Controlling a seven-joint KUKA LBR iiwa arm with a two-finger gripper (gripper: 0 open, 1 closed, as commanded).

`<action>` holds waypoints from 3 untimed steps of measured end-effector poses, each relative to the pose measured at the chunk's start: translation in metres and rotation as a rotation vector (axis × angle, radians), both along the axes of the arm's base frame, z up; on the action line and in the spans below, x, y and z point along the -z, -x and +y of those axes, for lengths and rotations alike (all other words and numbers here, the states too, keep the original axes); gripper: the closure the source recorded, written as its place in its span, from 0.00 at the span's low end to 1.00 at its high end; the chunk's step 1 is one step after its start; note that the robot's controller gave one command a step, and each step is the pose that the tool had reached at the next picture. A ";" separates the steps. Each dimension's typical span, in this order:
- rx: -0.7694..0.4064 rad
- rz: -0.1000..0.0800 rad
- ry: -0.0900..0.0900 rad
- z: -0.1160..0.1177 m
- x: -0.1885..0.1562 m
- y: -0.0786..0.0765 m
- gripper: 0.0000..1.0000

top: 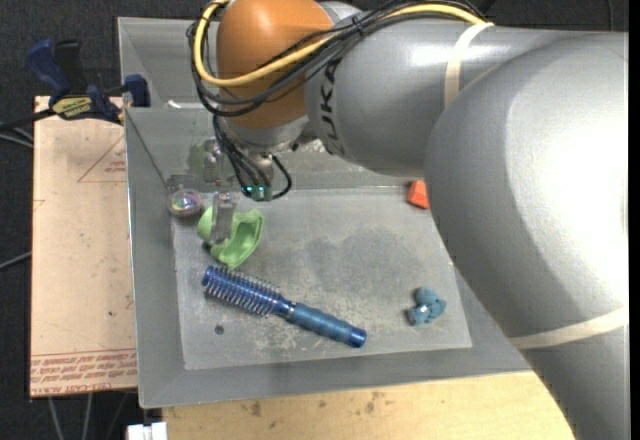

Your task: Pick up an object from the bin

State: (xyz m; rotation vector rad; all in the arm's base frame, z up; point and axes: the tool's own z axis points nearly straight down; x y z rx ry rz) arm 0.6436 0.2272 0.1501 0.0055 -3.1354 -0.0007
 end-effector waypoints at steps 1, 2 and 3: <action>-0.045 0.001 0.003 -0.054 0.075 0.031 0.00; 0.047 -0.007 -0.001 -0.047 0.052 0.037 0.00; -0.011 -0.008 0.001 -0.096 0.081 0.014 0.00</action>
Offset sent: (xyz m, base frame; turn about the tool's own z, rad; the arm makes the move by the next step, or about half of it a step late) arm -0.0290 -0.0504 -0.0698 -0.0491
